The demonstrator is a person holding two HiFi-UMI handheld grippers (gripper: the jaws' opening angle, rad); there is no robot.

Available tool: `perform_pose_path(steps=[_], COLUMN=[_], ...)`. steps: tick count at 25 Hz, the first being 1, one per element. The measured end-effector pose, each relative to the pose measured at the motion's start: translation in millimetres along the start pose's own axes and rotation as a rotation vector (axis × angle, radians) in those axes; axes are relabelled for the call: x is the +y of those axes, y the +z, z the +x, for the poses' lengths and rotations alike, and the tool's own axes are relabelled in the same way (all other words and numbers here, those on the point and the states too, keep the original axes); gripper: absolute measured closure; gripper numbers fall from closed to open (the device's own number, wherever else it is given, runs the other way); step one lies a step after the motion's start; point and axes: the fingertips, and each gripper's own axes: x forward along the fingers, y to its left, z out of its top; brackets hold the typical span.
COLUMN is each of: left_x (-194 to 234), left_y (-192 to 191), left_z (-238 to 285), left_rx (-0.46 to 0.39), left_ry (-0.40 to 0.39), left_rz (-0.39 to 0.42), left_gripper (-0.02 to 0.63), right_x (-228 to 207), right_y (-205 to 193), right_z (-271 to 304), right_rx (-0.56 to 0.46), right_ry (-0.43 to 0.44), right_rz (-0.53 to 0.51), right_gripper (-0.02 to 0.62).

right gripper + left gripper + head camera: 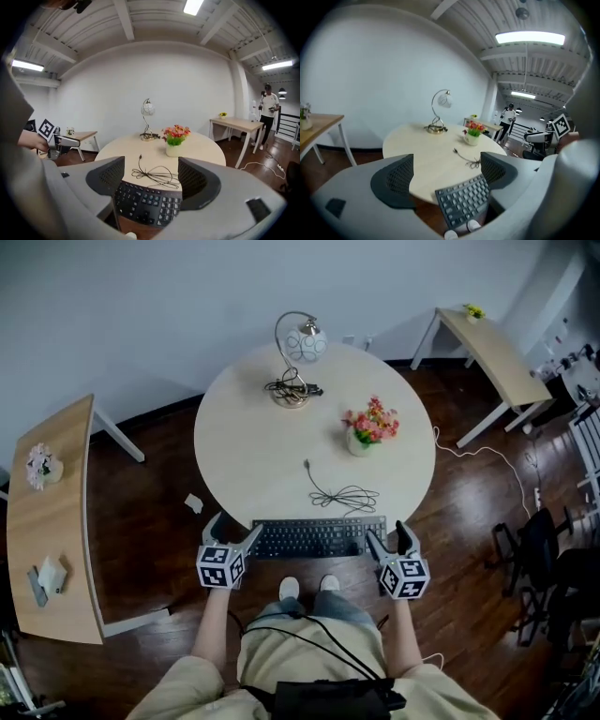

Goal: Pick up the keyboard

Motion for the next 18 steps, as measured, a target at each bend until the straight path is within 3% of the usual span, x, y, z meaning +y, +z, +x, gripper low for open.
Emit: perform_pose_path(steps=[3, 5, 8, 13, 18], left_x=[9.8, 8.9, 6.4, 0.9, -14.9], left_y=[-62.2, -92.4, -125.6, -176.0, -206.8], left_z=[-0.9, 1.0, 9.1, 30.0, 46.0], left_rx=[0.13, 0.17, 0.192, 0.231, 0.27], left_ry=[-0.051, -0.081, -0.093, -0.106, -0.124], left_rz=[-0.124, -0.246, -0.439, -0.662, -0.801], left_gripper=[0.176, 0.176, 0.176, 0.176, 0.177], right_x=[-31.1, -51.1, -73.6, -85.6, -84.1], right_y=[-48.7, -77.8, -120.5, -179.2, -209.3], right_z=[0.5, 0.6, 2.9, 11.6, 27.5], right_rx=[0.098, 0.15, 0.232, 0.332, 0.33], right_ry=[-0.01, -0.01, 0.002, 0.062, 0.136], right_rz=[0.074, 0.128, 0.222, 0.407, 0.651], right_gripper=[0.229, 0.229, 0.227, 0.228, 0.227])
